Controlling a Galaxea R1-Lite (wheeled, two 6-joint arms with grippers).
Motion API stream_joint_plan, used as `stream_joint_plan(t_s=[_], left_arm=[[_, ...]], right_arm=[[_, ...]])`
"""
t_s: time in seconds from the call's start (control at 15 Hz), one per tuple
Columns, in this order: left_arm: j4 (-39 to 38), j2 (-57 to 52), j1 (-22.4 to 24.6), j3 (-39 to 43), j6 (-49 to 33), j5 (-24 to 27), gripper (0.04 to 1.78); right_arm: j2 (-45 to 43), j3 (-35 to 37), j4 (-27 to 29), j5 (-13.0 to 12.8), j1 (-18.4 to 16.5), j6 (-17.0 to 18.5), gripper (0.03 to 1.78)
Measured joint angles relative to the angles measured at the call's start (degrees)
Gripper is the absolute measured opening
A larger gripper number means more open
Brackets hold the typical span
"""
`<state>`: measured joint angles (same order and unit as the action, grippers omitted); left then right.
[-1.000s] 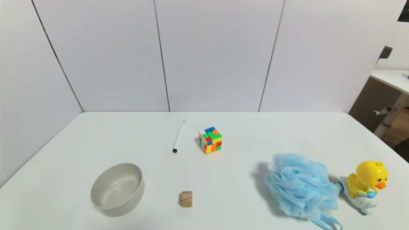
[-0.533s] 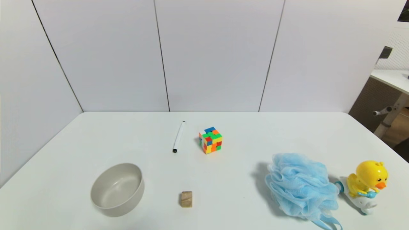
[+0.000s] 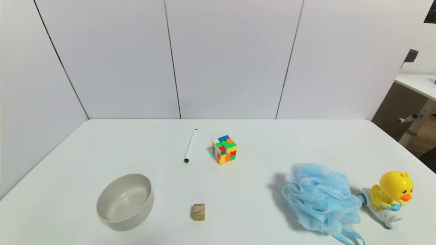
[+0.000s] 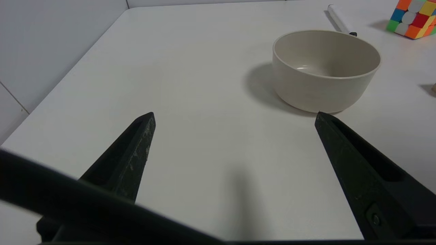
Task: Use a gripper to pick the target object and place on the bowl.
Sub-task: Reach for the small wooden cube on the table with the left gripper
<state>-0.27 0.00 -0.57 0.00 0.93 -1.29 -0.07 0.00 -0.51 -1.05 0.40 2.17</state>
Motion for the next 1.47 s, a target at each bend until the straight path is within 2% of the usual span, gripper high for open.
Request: stream_joint_plan(t_s=[0.2,0.4,0.6,0.8,1.0,1.2,1.47], left_arm=[[-0.06,0.05,-0.02,-0.96,-1.06,-0.02,1.69],[-0.06,3.63,0.00,-5.53,-0.93,-0.07,1.69],[-0.06,12.98,-1.24,-14.41,-0.02,-0.20,1.69],[0.06,26.32,-3.91,-28.39,3.64,0.20,1.69],[1.11,42.17,-9.09,-44.95,9.13,0.61,1.69],[2.30,58.05,-17.20,-59.34,13.13,1.00,1.69],[3.27,75.02,-29.18,-70.50,14.95,5.51,1.69]], right_arm=[[0.00,0.00,0.00,0.00,0.00,0.00,1.71],[0.00,0.00,0.00,0.00,0.00,-0.02,1.71],[0.00,0.00,0.02,0.00,0.00,0.00,1.71],[0.00,0.00,0.00,0.00,0.00,-0.02,1.71],[0.00,0.00,0.00,0.00,0.00,0.00,1.71],[0.00,0.00,0.00,0.00,0.01,0.00,1.71],[0.00,0.00,0.00,0.00,0.01,0.02,1.71]])
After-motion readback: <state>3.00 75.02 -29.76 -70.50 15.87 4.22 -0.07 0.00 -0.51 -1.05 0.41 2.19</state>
